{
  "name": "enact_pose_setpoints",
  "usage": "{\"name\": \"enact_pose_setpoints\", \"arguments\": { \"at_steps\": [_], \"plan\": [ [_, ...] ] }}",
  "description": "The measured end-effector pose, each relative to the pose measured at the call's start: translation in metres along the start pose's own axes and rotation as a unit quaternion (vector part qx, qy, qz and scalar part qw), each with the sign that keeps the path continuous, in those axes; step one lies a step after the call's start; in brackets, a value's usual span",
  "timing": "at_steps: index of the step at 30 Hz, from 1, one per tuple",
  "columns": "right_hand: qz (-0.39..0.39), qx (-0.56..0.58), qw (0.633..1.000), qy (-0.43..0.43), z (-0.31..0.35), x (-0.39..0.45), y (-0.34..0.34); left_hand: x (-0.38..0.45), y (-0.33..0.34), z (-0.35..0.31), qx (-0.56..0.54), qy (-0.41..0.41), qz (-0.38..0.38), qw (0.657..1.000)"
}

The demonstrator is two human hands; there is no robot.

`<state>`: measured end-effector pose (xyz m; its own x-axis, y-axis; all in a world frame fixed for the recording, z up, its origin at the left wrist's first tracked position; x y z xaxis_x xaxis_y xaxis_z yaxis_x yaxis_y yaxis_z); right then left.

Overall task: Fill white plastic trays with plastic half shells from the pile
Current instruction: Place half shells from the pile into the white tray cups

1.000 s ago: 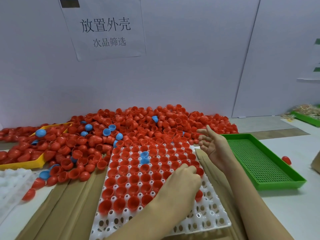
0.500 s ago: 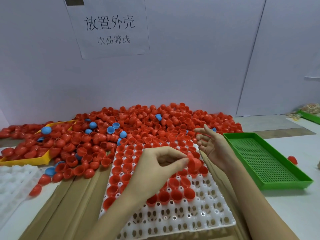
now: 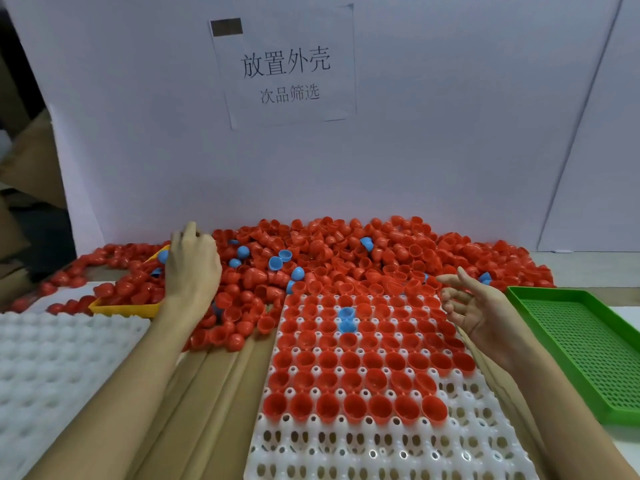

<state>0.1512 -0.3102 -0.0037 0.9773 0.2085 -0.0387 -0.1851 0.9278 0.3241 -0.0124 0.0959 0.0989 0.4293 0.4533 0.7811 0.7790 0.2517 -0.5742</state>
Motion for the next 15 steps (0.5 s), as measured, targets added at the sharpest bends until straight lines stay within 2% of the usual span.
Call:
{"name": "enact_pose_setpoints", "arguments": {
  "at_steps": [2,4,8,11,13,15],
  "plan": [
    [0.001,-0.002,1.0,0.0,0.0,0.001,0.001,0.01,0.017,0.005,0.026,-0.003,0.034,0.999],
    [0.004,0.0,1.0,0.0,0.0,0.001,0.001,0.014,0.035,-0.012,-0.009,0.022,0.062,0.998],
    [0.003,0.004,1.0,0.004,0.0,0.0,0.0,0.005,0.076,-0.071,-0.136,0.123,0.149,0.972],
    [0.0,0.008,1.0,0.011,-0.002,0.0,-0.001,-0.01,0.107,-0.094,-0.103,0.21,0.229,0.945],
    [0.0,0.01,1.0,0.012,-0.001,0.0,-0.002,-0.012,0.118,-0.09,-0.079,0.211,0.245,0.943],
    [0.0,0.01,1.0,0.01,-0.001,0.0,-0.002,-0.008,0.12,-0.084,-0.093,0.179,0.227,0.953]
  ]
}}
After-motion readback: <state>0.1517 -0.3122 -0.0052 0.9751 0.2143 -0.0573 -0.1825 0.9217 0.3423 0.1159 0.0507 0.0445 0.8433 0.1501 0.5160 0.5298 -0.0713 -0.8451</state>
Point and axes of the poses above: each hand's wrist, its own x-axis towards the middle knuckle, its own y-axis out of the palm, z = x × y, the point moved 9 cm from there along x, towards the middle knuckle, and after that the axes turned 13 degrees about -z, right-handed, at the moved point
